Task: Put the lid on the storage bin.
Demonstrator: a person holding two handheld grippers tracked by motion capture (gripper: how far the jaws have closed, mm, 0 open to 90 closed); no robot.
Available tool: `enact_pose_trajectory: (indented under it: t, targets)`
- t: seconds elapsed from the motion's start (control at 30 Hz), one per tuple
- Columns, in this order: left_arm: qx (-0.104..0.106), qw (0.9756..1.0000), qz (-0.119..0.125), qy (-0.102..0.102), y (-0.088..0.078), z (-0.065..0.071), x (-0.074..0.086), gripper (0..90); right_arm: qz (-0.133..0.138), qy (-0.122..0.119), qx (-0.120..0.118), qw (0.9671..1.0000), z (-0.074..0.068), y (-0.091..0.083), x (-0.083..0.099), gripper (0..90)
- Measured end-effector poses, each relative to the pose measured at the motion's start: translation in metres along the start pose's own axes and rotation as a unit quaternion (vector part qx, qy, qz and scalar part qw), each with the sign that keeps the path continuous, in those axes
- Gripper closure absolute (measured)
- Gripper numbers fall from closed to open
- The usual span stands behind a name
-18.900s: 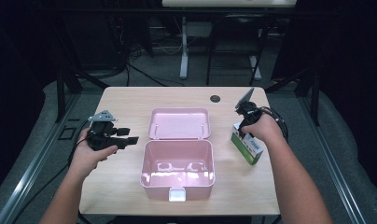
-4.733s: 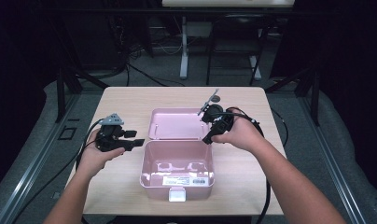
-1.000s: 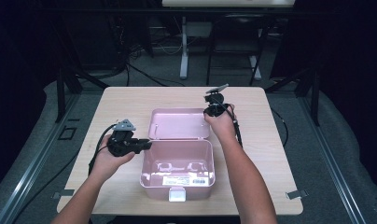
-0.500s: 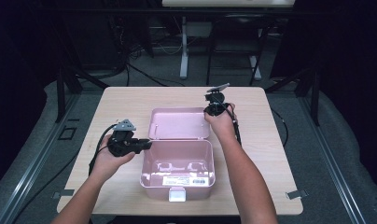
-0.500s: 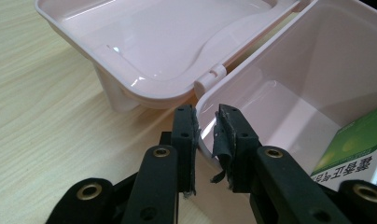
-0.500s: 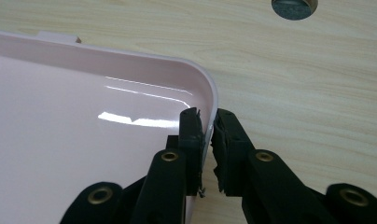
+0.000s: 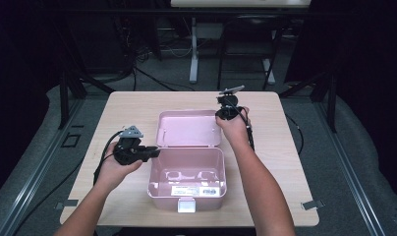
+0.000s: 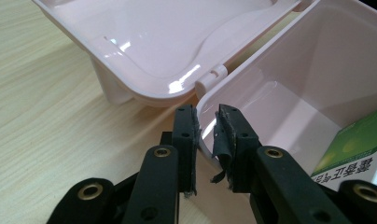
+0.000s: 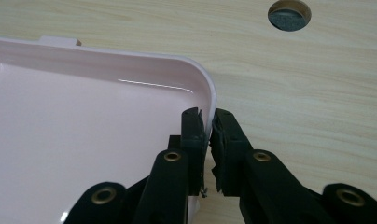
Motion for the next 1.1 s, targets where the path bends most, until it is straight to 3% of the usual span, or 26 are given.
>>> enact_pose_trajectory:
  t: [0.5, 0.7, 1.1]
  targets:
    - [-0.001, 1.0000, 0.005, -0.005, -0.001, -0.001, 0.000, 75.2, 0.028, -0.013, 0.003, 0.9995, -0.005, -0.022, -0.009, 84.6]
    - [0.009, 0.9999, 0.006, -0.013, -0.005, -0.003, -0.002, 70.7, 0.039, -0.016, -0.002, 0.9991, -0.005, -0.031, -0.010, 84.7]
    - [0.010, 0.9998, 0.010, -0.012, -0.012, -0.005, -0.003, 71.7, 0.060, -0.027, -0.005, 0.9978, -0.011, -0.055, -0.015, 85.4]
Point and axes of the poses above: each handheld gripper's, and its own axes: y roughly forward along the jaws, x roughly out of its underside, z roughly to its right, the point moved 7 cm from there along y, roughly forward along the jaws, and after that the axes turned 1 degree about -x, right-handed, at the moved point
